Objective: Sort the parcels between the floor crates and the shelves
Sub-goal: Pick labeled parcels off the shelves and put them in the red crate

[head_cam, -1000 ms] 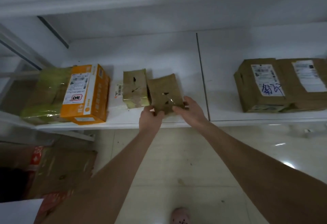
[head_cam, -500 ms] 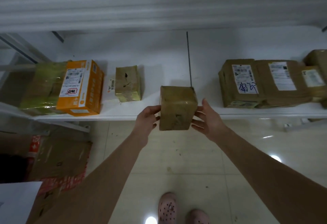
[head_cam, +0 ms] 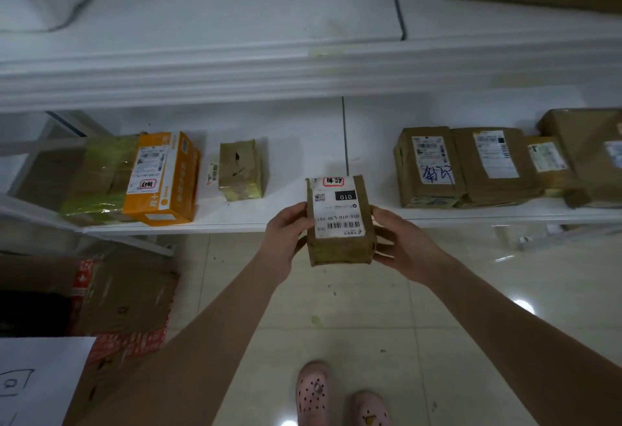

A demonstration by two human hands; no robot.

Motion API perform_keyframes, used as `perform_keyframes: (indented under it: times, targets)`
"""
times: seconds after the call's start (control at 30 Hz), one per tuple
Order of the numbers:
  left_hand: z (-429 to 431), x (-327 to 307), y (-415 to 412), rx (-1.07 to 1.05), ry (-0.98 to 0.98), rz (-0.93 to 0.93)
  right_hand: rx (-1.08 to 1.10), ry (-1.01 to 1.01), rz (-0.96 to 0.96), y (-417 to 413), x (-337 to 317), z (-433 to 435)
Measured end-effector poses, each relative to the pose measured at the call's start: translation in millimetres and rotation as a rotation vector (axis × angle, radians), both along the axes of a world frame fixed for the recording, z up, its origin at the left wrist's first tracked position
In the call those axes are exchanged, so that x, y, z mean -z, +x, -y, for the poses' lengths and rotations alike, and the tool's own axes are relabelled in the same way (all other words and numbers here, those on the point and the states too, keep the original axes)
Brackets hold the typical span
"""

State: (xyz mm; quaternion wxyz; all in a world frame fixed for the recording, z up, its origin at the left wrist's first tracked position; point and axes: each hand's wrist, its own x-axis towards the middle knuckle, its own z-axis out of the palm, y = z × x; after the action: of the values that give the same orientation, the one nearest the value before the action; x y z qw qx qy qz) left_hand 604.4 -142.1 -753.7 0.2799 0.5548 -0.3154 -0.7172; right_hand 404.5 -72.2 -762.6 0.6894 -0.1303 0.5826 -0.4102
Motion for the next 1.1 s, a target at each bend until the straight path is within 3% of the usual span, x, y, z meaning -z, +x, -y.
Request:
perform_keyframes:
  times: [0.13, 0.27, 0.4, 0.47, 0.57, 0.63, 0.7, 0.8, 0.93, 1.1]
  targets:
    - [-6, -3, -8, 0.032, -0.037, -0.034, -0.033, -0.004, -0.086, -3, -2, -3]
    - [-7, -5, -20, 0.045, -0.049, -0.008, 0.031, 0.051, -0.012, 2, 1, -8]
    - [-17, -1, -31, -0.029, 0.174, 0.193, 0.277, 0.048, 0.096, 11, 5, -8]
    - [-27, -6, -40, 0.046, 0.295, 0.119, 0.317, 0.017, 0.106, 15, 5, -7]
    - [-36, -7, -56, 0.121, 0.297, 0.018, 0.286, 0.002, 0.092, 25, 1, -5]
    - [-33, -4, -59, 0.042, 0.276, 0.053, 0.266, 0.057, -0.068, 27, -1, -7]
    - [-23, -4, -50, 0.042, 0.227, 0.135, 0.378, 0.090, -0.310, 17, 0, -9]
    - [-5, -9, -27, 0.244, 0.129, 0.259, 0.298, 0.067, -0.587, -9, -4, -10]
    - [10, -20, -16, 0.321, 0.098, 0.201, -0.076, -0.054, -0.383, -22, -14, -7]
    - [0, -25, -34, 0.054, -0.059, 0.166, 0.101, 0.034, -0.226, -3, -11, -11]
